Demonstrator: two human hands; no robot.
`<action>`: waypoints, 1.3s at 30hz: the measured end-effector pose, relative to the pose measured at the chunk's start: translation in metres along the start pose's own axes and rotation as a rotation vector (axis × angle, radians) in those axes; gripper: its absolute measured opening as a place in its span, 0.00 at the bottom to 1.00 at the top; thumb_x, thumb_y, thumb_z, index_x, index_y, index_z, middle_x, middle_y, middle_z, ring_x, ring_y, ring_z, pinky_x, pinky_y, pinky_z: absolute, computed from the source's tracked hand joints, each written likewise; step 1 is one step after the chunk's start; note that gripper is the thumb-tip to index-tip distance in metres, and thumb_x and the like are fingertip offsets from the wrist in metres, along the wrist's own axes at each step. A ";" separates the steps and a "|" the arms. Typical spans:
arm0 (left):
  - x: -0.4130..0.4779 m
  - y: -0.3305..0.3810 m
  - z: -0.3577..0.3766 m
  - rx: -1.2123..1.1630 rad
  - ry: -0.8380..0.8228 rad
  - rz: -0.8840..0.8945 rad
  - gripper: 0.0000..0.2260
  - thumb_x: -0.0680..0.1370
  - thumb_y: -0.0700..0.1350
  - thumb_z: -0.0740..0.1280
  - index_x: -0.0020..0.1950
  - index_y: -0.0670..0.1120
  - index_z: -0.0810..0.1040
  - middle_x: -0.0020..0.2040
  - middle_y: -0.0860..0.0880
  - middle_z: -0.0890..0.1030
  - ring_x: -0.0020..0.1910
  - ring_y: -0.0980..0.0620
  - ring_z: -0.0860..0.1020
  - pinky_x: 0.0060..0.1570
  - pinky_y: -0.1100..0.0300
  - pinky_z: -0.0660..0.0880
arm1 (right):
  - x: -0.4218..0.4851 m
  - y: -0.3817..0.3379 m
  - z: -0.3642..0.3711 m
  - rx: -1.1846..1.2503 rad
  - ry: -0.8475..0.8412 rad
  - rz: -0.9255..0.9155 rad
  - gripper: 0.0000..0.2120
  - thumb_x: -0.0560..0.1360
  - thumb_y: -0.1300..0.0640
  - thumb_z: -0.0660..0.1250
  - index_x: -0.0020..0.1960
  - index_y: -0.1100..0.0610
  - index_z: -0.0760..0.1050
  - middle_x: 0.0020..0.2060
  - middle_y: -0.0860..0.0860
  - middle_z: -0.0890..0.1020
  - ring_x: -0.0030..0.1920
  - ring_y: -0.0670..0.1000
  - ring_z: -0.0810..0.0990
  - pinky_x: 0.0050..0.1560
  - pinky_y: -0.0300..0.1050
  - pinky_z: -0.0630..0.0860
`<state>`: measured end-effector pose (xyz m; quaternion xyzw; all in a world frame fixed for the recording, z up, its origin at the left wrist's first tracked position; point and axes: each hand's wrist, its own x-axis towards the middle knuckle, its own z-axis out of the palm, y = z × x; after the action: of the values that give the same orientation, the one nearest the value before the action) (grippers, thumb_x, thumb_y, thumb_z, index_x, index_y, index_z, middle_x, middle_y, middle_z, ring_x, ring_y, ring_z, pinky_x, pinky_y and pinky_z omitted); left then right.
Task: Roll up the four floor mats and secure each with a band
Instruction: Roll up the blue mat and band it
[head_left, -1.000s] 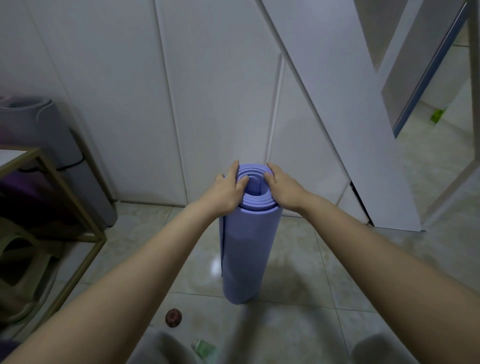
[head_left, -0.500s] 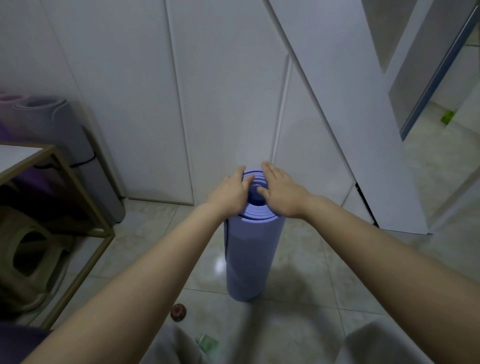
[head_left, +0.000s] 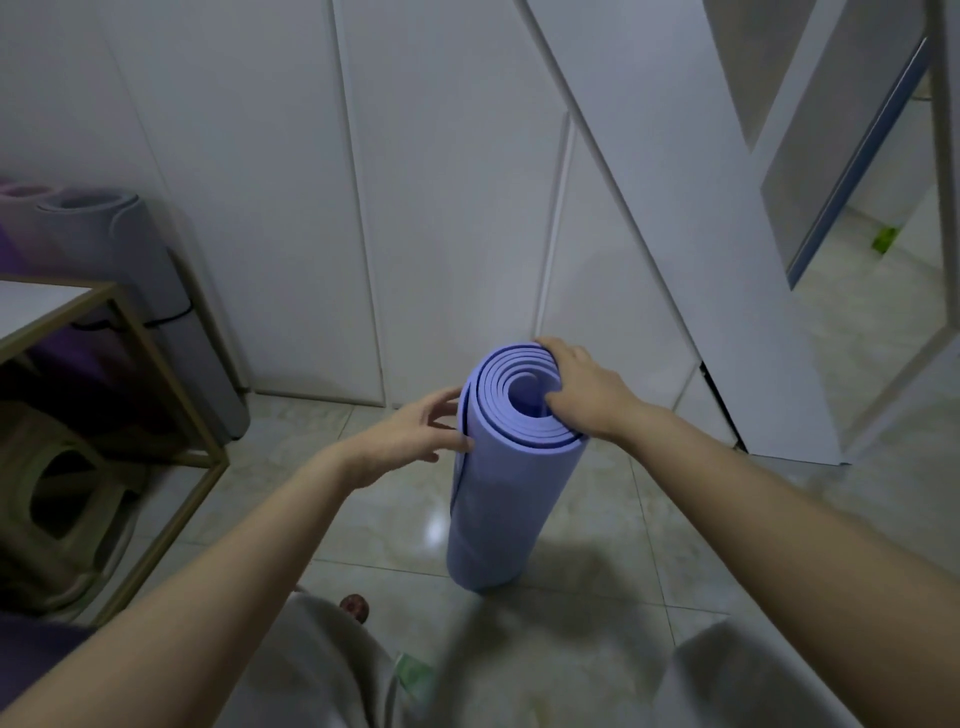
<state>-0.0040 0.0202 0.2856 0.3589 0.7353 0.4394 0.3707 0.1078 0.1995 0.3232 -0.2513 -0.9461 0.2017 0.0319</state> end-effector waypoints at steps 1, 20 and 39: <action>0.000 0.000 0.004 0.054 0.046 0.008 0.26 0.76 0.42 0.69 0.71 0.54 0.65 0.61 0.55 0.74 0.53 0.61 0.76 0.45 0.68 0.72 | 0.000 0.000 0.001 0.007 0.002 0.002 0.29 0.75 0.58 0.59 0.74 0.46 0.55 0.69 0.56 0.65 0.61 0.62 0.73 0.60 0.48 0.67; -0.025 0.043 0.015 0.196 0.535 0.046 0.11 0.75 0.36 0.57 0.51 0.39 0.77 0.35 0.37 0.82 0.30 0.42 0.82 0.36 0.50 0.82 | 0.016 -0.028 0.001 0.107 0.092 0.130 0.32 0.74 0.63 0.61 0.76 0.58 0.54 0.68 0.60 0.67 0.65 0.62 0.70 0.59 0.49 0.68; -0.024 0.042 -0.017 0.351 0.519 -0.156 0.07 0.81 0.41 0.53 0.48 0.39 0.68 0.53 0.37 0.72 0.37 0.36 0.80 0.34 0.46 0.81 | 0.023 -0.038 0.003 -0.170 0.049 0.048 0.18 0.75 0.53 0.64 0.63 0.56 0.68 0.58 0.57 0.78 0.57 0.60 0.76 0.49 0.47 0.70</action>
<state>0.0013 0.0079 0.3356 0.2356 0.8952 0.3531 0.1360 0.0700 0.1796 0.3341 -0.2807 -0.9525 0.1149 0.0289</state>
